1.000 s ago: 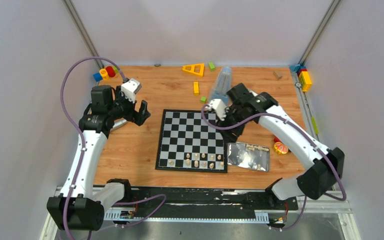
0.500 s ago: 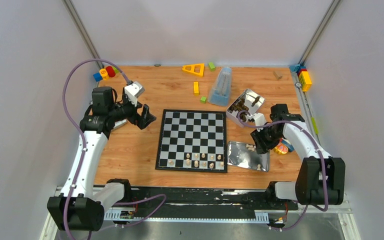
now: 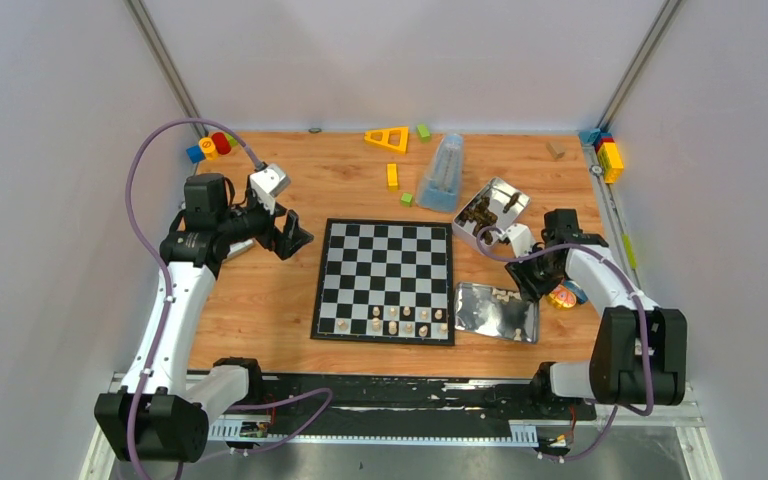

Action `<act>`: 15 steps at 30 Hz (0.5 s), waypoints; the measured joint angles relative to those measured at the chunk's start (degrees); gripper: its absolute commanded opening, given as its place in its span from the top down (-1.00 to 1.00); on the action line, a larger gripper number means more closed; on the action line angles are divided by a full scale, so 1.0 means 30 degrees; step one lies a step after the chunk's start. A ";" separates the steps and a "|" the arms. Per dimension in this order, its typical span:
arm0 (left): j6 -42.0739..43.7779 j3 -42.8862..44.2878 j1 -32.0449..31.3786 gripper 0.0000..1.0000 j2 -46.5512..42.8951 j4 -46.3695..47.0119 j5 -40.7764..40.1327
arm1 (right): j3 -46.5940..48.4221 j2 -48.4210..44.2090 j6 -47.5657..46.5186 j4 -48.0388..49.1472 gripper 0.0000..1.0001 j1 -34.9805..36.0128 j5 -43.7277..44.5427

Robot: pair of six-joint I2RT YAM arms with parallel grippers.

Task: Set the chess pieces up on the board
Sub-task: Pick up the chess piece from the storage box.

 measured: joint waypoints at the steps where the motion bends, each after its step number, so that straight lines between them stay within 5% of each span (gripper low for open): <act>1: 0.0015 0.0000 0.0000 -1.00 0.0000 0.0000 0.0007 | 0.0000 0.0109 -0.0066 0.0095 0.17 0.0000 0.0044; 15: 0.0138 -0.0007 0.0000 -1.00 0.0000 0.0000 0.0051 | -0.0590 0.0729 -0.0452 0.0495 0.33 0.0000 0.0342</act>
